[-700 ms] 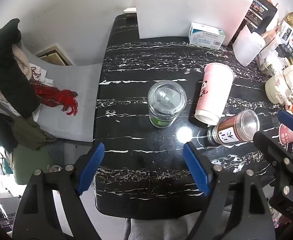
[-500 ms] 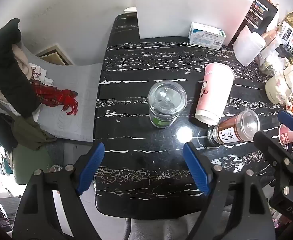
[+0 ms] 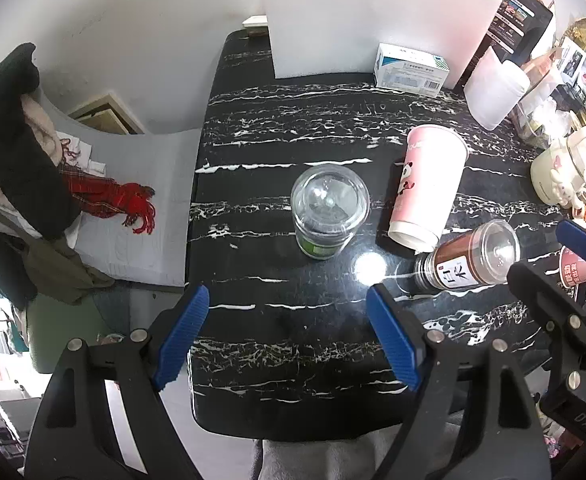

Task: Flip cup upside down
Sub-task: 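Move the right tool toward the pink paper cup lying on its side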

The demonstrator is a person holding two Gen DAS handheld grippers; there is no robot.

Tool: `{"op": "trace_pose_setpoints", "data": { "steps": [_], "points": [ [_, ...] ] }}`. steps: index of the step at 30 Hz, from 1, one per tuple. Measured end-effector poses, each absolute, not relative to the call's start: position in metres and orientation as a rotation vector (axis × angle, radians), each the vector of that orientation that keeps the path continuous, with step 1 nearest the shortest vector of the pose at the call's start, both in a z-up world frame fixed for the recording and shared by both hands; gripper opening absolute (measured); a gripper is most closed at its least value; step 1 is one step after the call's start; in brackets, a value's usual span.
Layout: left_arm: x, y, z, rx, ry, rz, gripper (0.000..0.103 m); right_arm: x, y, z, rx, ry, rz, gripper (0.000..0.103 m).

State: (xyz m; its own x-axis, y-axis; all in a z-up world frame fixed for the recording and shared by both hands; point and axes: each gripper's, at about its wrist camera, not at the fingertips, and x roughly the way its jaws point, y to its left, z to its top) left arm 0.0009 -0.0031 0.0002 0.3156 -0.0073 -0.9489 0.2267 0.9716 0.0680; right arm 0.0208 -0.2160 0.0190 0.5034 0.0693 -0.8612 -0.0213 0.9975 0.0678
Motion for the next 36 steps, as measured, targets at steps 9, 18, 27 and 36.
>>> {"op": "trace_pose_setpoints", "data": {
  "steps": [9, 18, 27, 36],
  "points": [
    [0.013, -0.014, 0.002, 0.232, 1.234, -0.173, 0.08, 0.028, -0.222, 0.018, 0.062, 1.047, 0.042, 0.077],
    [0.029, -0.022, -0.001, 0.251, 1.235, -0.192, 0.08, 0.038, -0.227, 0.015, 0.078, 1.06, 0.025, 0.077],
    [0.043, -0.026, -0.005, 0.264, 1.242, -0.2, 0.08, 0.049, -0.229, 0.009, 0.091, 1.08, 0.02, 0.077],
    [0.064, -0.03, -0.004, 0.267, 1.247, -0.21, 0.08, 0.065, -0.233, 0.004, 0.104, 1.101, 0.015, 0.077]
  ]
}}
